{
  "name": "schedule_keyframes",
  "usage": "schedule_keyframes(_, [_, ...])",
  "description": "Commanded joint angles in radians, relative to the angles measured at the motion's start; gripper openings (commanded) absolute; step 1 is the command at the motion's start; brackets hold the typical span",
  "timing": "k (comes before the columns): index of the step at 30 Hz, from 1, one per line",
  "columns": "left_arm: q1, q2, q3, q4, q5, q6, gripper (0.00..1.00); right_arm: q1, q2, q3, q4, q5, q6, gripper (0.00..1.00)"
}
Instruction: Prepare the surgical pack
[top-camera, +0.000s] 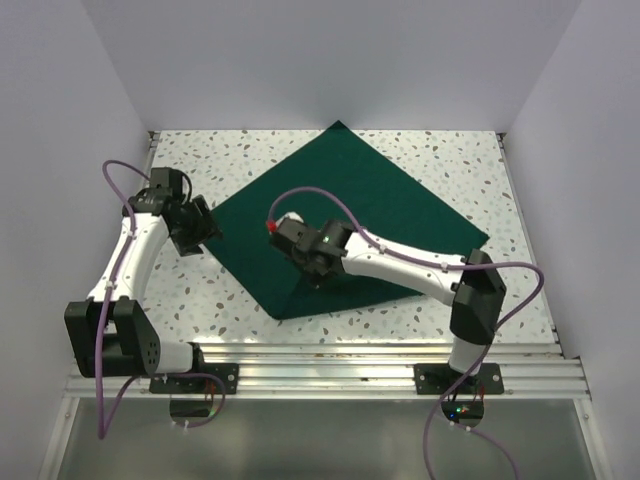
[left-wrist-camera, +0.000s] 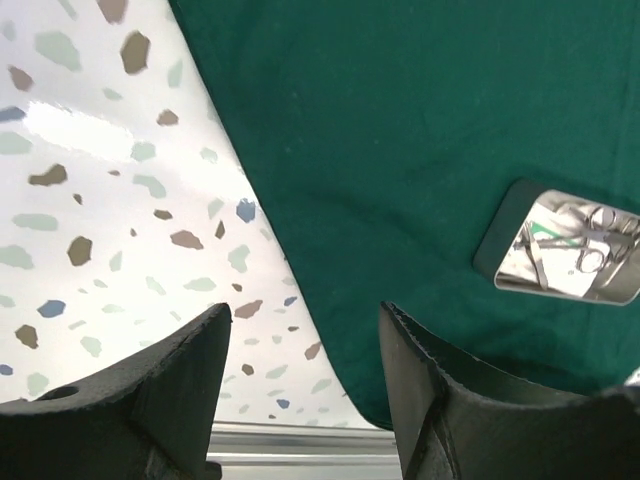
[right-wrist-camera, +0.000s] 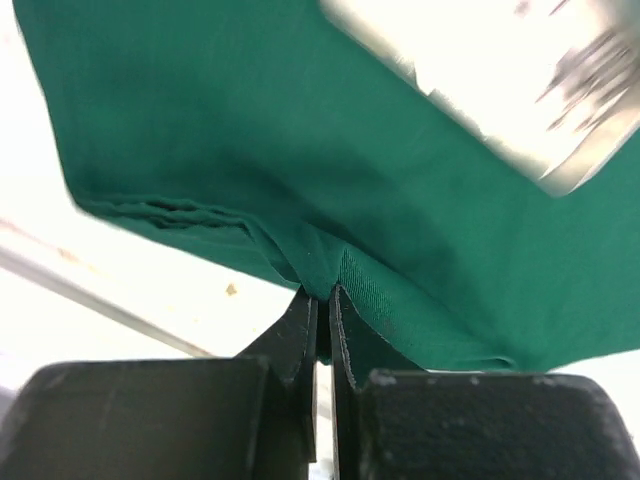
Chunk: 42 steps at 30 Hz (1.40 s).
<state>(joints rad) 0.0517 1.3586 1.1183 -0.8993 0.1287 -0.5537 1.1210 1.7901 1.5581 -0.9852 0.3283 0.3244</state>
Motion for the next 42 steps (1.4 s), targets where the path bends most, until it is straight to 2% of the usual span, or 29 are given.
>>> schedule_keyframes(1, [0.007,0.013,0.063,0.026,-0.086,-0.031,0.65,-0.078,0.069,0.173,-0.029,0.057,-0.123,0.00])
schedule_keyframes(8, [0.007,0.098,0.104,0.060,-0.109,-0.034,0.66,-0.245,0.264,0.456,-0.058,0.057,-0.160,0.00])
schedule_keyframes(16, [0.007,0.161,0.141,0.065,-0.121,-0.022,0.66,-0.360,0.481,0.729,-0.089,0.022,-0.179,0.00])
schedule_keyframes(25, [0.008,0.243,0.181,0.056,-0.127,-0.020,0.66,-0.472,0.597,0.850,-0.061,-0.026,-0.188,0.00])
schedule_keyframes(35, [0.010,0.356,0.244,0.045,-0.181,-0.017,0.71,-0.497,0.690,0.884,-0.024,-0.078,-0.186,0.00])
schedule_keyframes(38, [0.022,0.396,0.274,0.034,-0.202,-0.005,0.73,-0.503,0.701,0.876,-0.009,-0.094,-0.183,0.04])
schedule_keyframes(40, [0.042,0.431,0.296,0.030,-0.199,0.008,0.75,-0.506,0.710,0.878,-0.009,-0.089,-0.179,0.15])
schedule_keyframes(41, [0.049,0.445,0.305,0.025,-0.205,0.012,0.75,-0.507,0.713,0.879,-0.009,-0.086,-0.174,0.23])
schedule_keyframes(42, [0.057,0.457,0.322,0.025,-0.210,0.020,0.78,-0.512,0.716,0.885,-0.009,-0.089,-0.167,0.41])
